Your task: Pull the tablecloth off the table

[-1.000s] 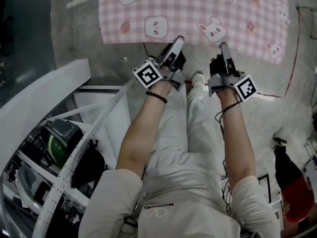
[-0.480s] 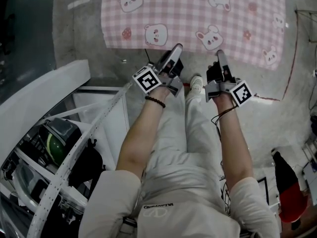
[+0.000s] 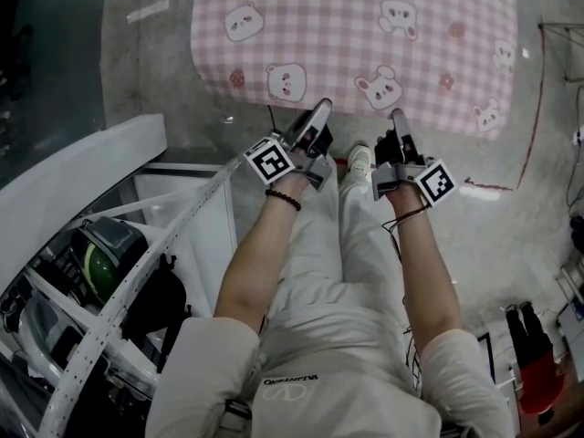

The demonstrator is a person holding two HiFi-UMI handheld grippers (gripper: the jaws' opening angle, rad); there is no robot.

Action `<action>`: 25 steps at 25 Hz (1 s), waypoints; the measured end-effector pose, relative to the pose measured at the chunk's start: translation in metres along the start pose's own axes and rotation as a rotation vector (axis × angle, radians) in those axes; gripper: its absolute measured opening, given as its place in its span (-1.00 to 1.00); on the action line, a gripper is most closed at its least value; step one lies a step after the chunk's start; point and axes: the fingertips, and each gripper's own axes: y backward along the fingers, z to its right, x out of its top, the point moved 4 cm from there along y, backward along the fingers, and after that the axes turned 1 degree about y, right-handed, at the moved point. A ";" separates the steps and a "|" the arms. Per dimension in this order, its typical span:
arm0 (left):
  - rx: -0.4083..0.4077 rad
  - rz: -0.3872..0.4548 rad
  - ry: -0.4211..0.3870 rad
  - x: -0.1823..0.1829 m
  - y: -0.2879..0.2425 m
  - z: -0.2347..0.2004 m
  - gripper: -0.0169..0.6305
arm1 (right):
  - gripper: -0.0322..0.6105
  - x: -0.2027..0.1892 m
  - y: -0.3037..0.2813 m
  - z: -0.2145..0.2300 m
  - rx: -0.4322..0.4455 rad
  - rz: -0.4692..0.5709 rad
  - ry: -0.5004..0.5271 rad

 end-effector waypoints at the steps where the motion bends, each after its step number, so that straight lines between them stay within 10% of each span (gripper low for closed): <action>1: 0.008 -0.005 -0.013 0.003 -0.001 0.002 -0.94 | -0.87 0.001 -0.001 -0.002 -0.010 -0.006 -0.001; 25: -0.056 -0.027 -0.081 0.003 -0.002 -0.010 -0.94 | -0.86 -0.005 -0.003 0.009 0.041 -0.014 0.042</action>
